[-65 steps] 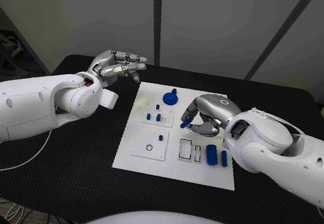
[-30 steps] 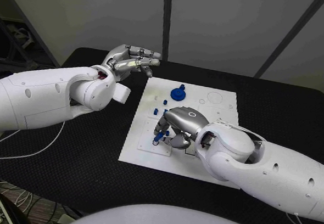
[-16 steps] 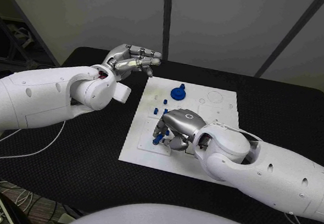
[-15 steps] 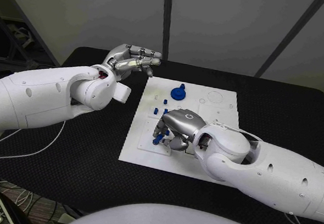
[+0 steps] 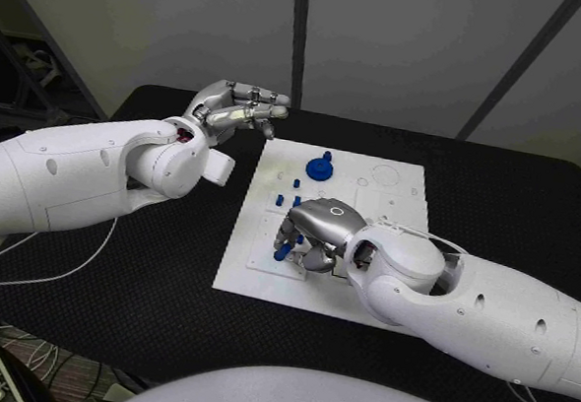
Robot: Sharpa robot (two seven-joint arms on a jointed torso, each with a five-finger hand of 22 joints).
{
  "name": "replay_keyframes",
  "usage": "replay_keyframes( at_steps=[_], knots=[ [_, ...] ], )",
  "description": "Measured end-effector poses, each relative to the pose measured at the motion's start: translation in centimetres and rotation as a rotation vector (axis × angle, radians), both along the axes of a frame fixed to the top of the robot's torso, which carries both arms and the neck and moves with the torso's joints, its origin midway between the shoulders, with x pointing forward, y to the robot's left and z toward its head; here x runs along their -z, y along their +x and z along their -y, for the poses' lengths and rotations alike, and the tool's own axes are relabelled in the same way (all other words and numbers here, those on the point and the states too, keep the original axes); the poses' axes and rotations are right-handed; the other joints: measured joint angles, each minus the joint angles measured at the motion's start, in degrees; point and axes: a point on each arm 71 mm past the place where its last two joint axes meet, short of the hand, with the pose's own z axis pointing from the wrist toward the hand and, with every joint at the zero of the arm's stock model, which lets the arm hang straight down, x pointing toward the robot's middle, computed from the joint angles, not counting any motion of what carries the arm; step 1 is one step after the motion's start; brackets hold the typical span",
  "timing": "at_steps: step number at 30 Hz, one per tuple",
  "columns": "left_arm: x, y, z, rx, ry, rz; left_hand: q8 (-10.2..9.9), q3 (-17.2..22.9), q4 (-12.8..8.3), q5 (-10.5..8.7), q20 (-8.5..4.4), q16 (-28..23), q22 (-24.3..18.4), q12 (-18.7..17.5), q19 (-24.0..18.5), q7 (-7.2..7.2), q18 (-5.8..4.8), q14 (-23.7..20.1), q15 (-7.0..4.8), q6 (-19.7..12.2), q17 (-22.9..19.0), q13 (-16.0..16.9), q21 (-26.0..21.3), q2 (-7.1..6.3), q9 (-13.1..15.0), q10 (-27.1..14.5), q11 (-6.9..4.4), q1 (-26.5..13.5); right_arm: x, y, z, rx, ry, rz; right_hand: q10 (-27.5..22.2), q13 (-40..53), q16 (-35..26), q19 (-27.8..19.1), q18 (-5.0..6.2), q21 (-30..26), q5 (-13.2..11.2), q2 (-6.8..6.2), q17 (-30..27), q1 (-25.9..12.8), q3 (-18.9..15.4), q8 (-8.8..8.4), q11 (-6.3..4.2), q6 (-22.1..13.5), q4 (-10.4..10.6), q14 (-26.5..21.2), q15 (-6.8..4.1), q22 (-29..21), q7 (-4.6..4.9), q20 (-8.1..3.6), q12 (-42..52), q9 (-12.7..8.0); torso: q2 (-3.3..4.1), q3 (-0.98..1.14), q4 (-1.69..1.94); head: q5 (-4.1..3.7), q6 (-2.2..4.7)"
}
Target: Assemble the parts on the task board
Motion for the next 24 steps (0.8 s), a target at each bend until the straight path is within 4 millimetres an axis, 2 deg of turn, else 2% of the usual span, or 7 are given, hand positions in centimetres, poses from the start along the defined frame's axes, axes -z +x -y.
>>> replay_keyframes(
  at_steps=[7,10,12,15,17,20,24],
  knots=[
    [0.0,0.0,-0.02,0.0,0.0,-0.001,0.0,0.0,0.0,0.0,0.0,0.0,0.0,0.0,0.0,0.0,0.0,0.0,0.0,0.0,0.0,0.0,0.0,0.0,0.0,0.0,0.0,0.0,0.11,-0.11,-0.35,-0.008,-0.007,0.004,-0.12,0.01,0.0,0.0,0.0,-0.06,0.17,0.16,-0.39,-0.16,-0.15,-0.05,0.12,-0.01,-0.15,0.0,0.0,0.0,0.01,0.0,-0.24,0.01,-0.01,-0.03,0.0,-0.04,-0.12],
    [-0.02,0.01,-0.01,0.0,0.0,-0.001,0.0,0.0,0.0,0.0,0.0,0.0,0.0,0.0,0.0,0.0,0.0,0.0,0.0,0.0,0.0,0.0,0.0,0.0,0.0,0.0,0.0,0.0,0.13,-0.15,-0.54,-0.011,-0.008,0.007,-1.46,0.03,-0.33,0.0,0.0,-0.68,0.36,-0.14,-0.85,-1.54,-0.13,-0.8,1.03,-1.01,-0.18,-0.14,0.15,0.0,0.99,0.0,-0.79,-0.01,-0.01,-0.03,0.0,-0.04,-0.15],
    [-0.01,0.01,-0.01,0.0,0.0,-0.001,0.0,0.0,0.0,0.0,0.0,0.0,0.0,0.0,0.0,0.0,0.0,0.0,0.0,0.0,0.0,0.0,0.0,0.0,0.0,0.0,0.0,0.0,0.16,-0.18,-0.66,-0.014,-0.009,0.008,-3.63,-0.31,-0.62,0.0,0.0,-1.4,0.11,-0.32,-1.46,-2.78,-0.12,-1.38,1.57,-2.65,-0.18,-0.47,0.8,0.0,1.4,0.0,-0.87,-0.33,-0.01,-0.03,0.0,-0.04,-0.17],
    [-0.01,0.01,0.0,0.001,0.0,-0.001,0.0,0.0,0.0,0.0,0.0,0.0,0.0,0.0,0.0,0.0,0.0,0.0,0.0,0.0,0.0,0.0,0.0,0.0,0.0,0.0,0.0,0.0,0.3,-0.2,-0.73,-0.015,-0.01,0.009,-7.65,-1.62,-1.36,0.01,0.0,-3.32,-0.54,-1.6,-2.59,-4.15,-0.11,-1.45,2.22,-6.07,-0.17,-0.74,1.59,0.0,2.06,0.66,-1.08,-1.26,-0.01,-0.03,0.0,-0.04,-0.19],
    [-0.02,0.01,0.01,0.001,0.0,-0.001,0.0,0.0,0.0,0.0,0.0,0.0,0.0,0.0,0.0,0.0,0.0,0.0,0.0,0.0,0.0,0.0,0.0,0.0,0.0,0.0,0.0,0.0,0.51,-0.26,-0.74,-0.015,-0.012,0.006,-9.27,-1.74,-1.79,0.09,0.01,-4.71,-1.01,-2.53,-3.26,-4.58,-0.11,-1.35,2.86,-7.88,-0.17,-1.01,1.86,0.0,1.93,1.2,-1.21,-1.87,-0.01,-0.03,0.0,-0.04,-0.2],
    [-0.02,0.01,0.02,0.002,0.0,-0.002,0.0,0.0,0.0,0.0,0.0,0.0,-0.02,0.0,0.0,0.0,0.0,0.0,0.0,0.0,-0.02,0.0,0.0,0.0,-0.02,0.0,0.0,0.0,0.6,-0.29,-0.73,-0.016,-0.012,0.006,-10.51,-1.75,-2.02,0.01,0.01,-5.91,-1.23,-3.19,-3.77,-4.5,-0.11,-1.35,3.25,-8.55,-0.17,-1.01,1.86,0.0,1.69,1.27,-1.21,-2.25,-0.03,-0.01,0.0,0.02,-0.2],
    [-0.03,0.01,0.02,0.003,0.0,-0.003,0.0,0.0,0.0,0.0,0.0,0.0,-0.06,0.0,0.0,0.0,0.0,0.0,0.0,0.0,-0.06,0.0,0.0,0.0,-0.05,0.0,0.0,0.0,0.55,-0.28,-0.71,-0.015,-0.006,0.009,-11.31,-1.74,-2.19,0.01,0.0,-6.62,-1.35,-3.4,-4.21,-4.74,-0.47,-1.35,3.47,-9.01,-0.15,-1.22,2.06,0.0,1.64,1.67,-1.21,-2.44,-0.04,0.0,0.0,0.05,-0.2]
  ],
)
